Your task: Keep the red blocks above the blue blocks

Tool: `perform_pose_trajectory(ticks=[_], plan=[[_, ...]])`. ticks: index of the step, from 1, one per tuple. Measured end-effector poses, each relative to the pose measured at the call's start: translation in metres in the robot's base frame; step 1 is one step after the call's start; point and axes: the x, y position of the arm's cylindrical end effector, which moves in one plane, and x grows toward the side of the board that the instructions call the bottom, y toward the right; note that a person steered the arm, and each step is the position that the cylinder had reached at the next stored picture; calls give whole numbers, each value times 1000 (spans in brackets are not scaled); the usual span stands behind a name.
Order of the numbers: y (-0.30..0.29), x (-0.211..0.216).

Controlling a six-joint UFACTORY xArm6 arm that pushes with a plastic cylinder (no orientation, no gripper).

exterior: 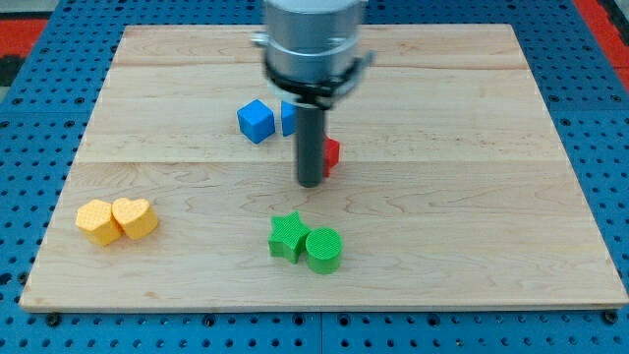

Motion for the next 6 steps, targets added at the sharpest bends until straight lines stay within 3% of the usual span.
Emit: perform_pose_trajectory(ticks=[1, 3, 4, 6], plan=[[-29, -5], [49, -1], [55, -55], [87, -34]])
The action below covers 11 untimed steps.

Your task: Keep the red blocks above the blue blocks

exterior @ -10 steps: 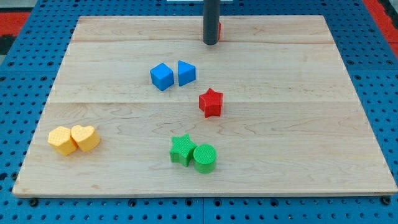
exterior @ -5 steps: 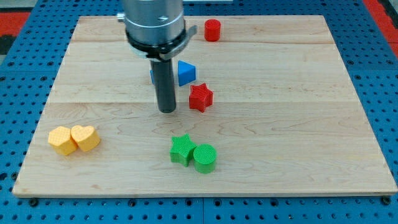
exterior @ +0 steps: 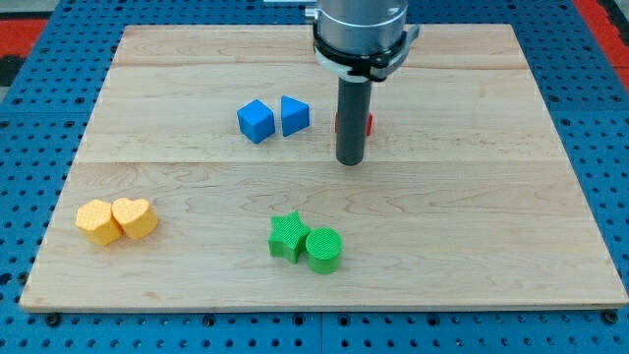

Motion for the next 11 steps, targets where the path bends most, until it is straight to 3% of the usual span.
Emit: perform_pose_trajectory(ticks=[1, 2, 3, 6, 7, 8, 9, 10, 11], plan=[[-1, -69], [2, -91], [-66, -135], [-133, -183], [-86, -116], [17, -133], [13, -188], [-59, -209], [-17, -218]])
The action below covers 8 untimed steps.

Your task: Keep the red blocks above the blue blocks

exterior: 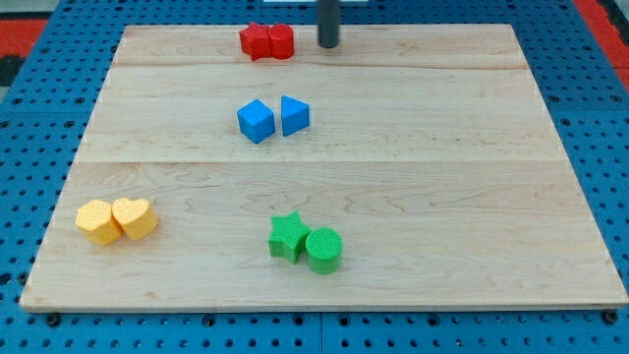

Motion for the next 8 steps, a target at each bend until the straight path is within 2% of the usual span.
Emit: perform_pose_trajectory(ticks=[1, 3, 5, 6, 7, 8], plan=[[-22, -19], [-85, -19], [-217, -19], [-189, 9], [-134, 30], [-130, 29]])
